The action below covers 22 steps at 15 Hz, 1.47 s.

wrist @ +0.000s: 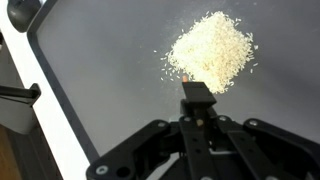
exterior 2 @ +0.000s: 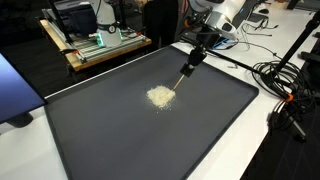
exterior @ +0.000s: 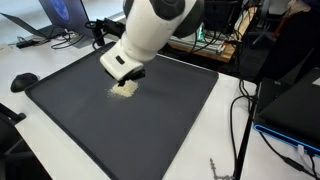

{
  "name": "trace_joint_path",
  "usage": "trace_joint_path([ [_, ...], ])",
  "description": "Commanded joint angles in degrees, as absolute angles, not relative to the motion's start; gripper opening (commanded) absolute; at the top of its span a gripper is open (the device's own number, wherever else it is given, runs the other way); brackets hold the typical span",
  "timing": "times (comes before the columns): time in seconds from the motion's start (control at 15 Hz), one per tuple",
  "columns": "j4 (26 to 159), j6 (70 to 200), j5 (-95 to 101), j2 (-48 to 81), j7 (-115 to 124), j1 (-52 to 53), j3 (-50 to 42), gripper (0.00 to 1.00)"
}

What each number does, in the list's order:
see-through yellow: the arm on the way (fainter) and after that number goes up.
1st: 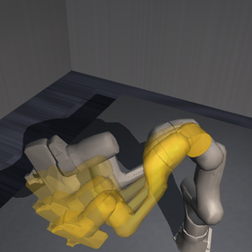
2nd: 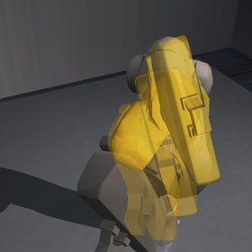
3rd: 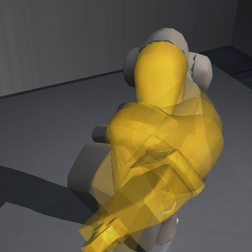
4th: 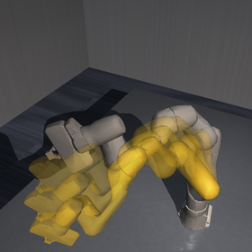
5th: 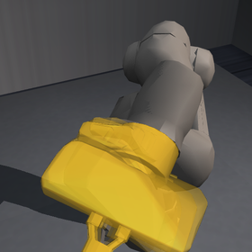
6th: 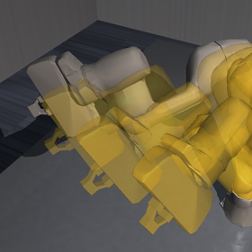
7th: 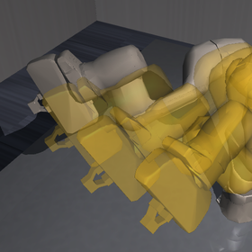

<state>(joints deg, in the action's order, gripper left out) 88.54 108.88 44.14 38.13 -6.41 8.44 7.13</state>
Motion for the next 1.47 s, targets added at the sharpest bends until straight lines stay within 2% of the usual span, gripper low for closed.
trace_joint_path([
  [0.0,88.56,112.4,35.09,35.05,-11.61,4.72,7.45,0.03],
  [0.87,94.68,125.76,2.06,28.46,-31.88,-11.68,6.56,0.03],
  [1.4,103.09,132.09,-16.16,26.08,-43.86,-19.36,6.45,0.03],
])
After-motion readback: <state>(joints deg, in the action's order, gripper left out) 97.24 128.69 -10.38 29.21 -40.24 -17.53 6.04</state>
